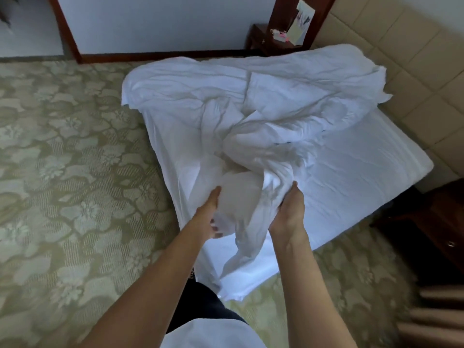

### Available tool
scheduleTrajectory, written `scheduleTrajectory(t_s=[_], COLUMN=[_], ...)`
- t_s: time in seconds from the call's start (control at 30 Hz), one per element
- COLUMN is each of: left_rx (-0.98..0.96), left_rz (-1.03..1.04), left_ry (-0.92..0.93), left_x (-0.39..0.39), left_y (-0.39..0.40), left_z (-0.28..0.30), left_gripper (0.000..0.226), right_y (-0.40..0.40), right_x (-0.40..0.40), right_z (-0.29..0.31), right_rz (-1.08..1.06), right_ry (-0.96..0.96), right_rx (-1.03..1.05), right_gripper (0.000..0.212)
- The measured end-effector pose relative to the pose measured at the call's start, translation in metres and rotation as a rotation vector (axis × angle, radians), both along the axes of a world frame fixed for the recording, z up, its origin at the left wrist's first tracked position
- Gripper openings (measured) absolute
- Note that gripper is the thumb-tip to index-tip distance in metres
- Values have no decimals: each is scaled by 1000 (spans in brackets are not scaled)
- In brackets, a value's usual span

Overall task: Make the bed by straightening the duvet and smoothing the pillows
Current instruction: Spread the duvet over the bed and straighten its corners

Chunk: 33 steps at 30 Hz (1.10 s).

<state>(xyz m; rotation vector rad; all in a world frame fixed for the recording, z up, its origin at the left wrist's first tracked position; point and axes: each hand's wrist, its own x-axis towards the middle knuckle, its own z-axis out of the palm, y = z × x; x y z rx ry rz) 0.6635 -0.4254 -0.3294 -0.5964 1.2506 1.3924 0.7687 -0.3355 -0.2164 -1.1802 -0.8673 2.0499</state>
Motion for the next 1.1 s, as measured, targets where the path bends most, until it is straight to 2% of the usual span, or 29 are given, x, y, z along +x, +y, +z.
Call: scheduleTrajectory(t_s=[0.07,0.13,0.2,0.3,0.4,0.47,0.53,0.57,0.63,0.67,0.7,0.77,0.8,0.87,0.93,0.97,1.0,1.07,1.1], left_rx=[163,231,253,246,232,212,266,291,330,353,383,391,375,329,257,243,234,195,187], left_rz=[151,233,204,103,165,213,294,313,287,272,264,248,254,293,350,346,335,285,276], left_ry=[-218,-229,-200,-93,93,204,339,410,515,537,545,578,593,583,534,522,522,519,508], left_x=[4,8,14,14,17,32,62,81,123,143,161,186,196,197,201,204,211,228,236], left_y=[-3,3,12,24,29,32,38,43,56,62,69,76,76,66,56,52,50,51,54], left_z=[-6,-12,-6,5,23,33,41,45,54,56,60,63,60,53,51,49,49,49,47], left_gripper=[90,72,53,43,32,39,44,44,40,39,37,28,21,14,31,41,41,35,40], right_y=[-1,0,0,5,9,18,29,38,57,66,73,82,83,77,74,72,71,75,79], right_x=[18,34,47,56,66,78,96,107,132,142,149,154,157,162,172,178,183,192,195], right_z=[10,17,20,18,19,22,26,23,15,13,13,11,8,-2,-13,-20,-27,-36,-37], right_rz=[24,25,22,0,57,147,216,242,250,237,283,547,737,1058,1296,1365,1385,1369,1366], right_ry=[36,89,150,152,40,-53,-234,-382,-756,-819,-758,-514,-506,-644,-834,-942,-1028,-1071,-1055], right_rx=[-42,-51,-56,-107,-115,-52,140,345,988,1295,1465,1476,1490,1616,1606,1617,1663,1743,1721], right_gripper=[50,56,62,48,50,43,32,36,52,55,52,36,33,56,92,101,96,63,49])
